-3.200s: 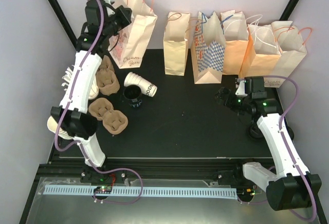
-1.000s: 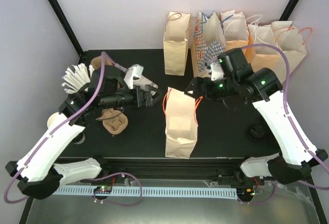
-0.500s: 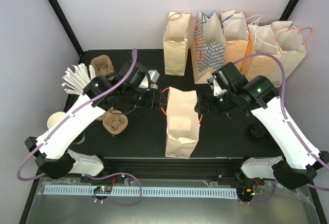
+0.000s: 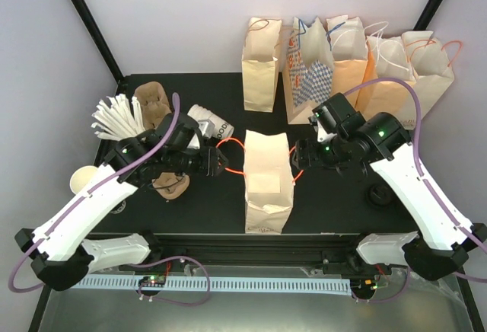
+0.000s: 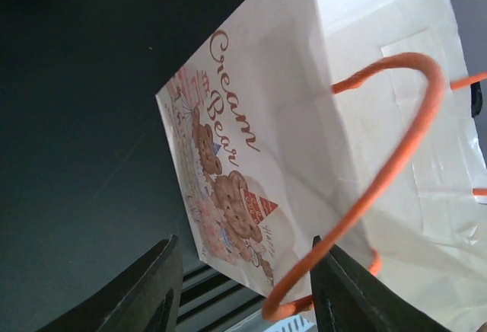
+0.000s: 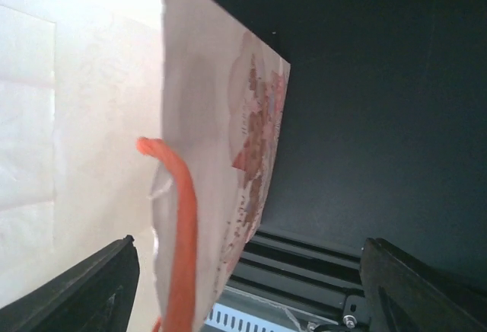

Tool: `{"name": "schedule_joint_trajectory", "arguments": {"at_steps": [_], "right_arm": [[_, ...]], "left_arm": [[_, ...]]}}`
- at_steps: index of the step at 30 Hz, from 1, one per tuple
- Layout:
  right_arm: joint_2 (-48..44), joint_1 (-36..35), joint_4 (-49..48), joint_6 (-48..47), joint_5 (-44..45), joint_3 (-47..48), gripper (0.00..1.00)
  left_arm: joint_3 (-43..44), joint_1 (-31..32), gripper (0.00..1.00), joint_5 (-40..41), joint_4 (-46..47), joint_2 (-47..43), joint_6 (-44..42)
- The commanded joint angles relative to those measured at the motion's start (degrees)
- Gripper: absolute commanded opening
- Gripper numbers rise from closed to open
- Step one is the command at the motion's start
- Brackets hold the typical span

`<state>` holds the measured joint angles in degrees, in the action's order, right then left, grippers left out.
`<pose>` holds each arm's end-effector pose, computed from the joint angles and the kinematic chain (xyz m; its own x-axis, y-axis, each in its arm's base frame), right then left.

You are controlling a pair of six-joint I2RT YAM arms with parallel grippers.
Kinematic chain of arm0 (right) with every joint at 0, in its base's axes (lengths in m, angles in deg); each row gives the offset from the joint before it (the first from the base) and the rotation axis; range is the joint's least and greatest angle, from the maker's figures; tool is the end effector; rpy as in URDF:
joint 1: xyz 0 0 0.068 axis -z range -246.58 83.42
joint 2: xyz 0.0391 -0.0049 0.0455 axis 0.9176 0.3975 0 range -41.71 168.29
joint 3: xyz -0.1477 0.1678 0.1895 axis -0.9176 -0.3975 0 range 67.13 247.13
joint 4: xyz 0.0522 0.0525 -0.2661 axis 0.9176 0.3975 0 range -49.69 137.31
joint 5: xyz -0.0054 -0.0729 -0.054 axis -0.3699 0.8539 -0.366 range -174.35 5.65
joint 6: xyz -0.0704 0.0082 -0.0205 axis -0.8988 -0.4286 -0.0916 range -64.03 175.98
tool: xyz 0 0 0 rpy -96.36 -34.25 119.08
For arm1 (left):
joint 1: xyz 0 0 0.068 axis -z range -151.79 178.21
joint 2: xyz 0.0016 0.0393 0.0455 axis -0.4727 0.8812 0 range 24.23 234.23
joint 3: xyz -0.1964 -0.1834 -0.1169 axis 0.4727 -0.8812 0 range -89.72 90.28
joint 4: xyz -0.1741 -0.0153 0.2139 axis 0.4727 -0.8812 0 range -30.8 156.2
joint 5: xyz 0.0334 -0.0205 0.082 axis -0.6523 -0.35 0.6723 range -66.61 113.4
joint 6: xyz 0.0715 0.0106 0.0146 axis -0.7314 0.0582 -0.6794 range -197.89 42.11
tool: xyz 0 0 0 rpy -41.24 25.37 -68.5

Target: Pack the takeout coffee

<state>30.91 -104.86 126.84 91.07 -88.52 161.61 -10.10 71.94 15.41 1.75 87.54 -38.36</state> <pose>0.1640 0.1351 0.4156 -0.9498 -0.0192 -0.3122 -0.1177 0.9467 0.2997 0.1498 -0.1551 0.3983 -0.8934 -0.0176 -0.4490 0.2372 0.8302 -0.5045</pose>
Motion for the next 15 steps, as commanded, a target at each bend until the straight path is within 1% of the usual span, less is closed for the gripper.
{"name": "schedule_joint_trajectory", "arguments": {"at_steps": [1, 5, 7, 10, 13, 15], "right_arm": [[1.31, -0.28, -3.57, -2.07, -3.82, 0.37, 0.83], [2.46, -0.24, -6.13, -0.8, -6.55, 0.81, 0.84], [4.11, -0.28, -5.46, -0.6, -5.93, 1.68, 0.84], [7.54, -0.38, -2.82, -0.98, -2.74, 4.34, 0.83], [10.64, -0.43, 0.3, -2.3, 0.42, 7.78, 0.79], [11.04, -0.51, 0.49, -3.07, 1.08, 8.63, 0.74]], "left_arm": [[-3.12, -0.48, 0.5, -8.41, 9.06, -0.17, 1.46], [-2.93, -0.48, 0.58, -14.38, 13.81, 1.43, 2.62], [-1.13, -0.48, 0.6, -15.95, 14.2, 3.05, 2.69], [1.25, -0.48, 0.64, -17.71, 13.1, 5.23, 2.19], [2.51, -0.48, 0.65, -18.44, 11.74, 7.37, 1.81], [3.47, -0.48, 0.64, -18.38, 10.51, 8.62, 1.78]]}}
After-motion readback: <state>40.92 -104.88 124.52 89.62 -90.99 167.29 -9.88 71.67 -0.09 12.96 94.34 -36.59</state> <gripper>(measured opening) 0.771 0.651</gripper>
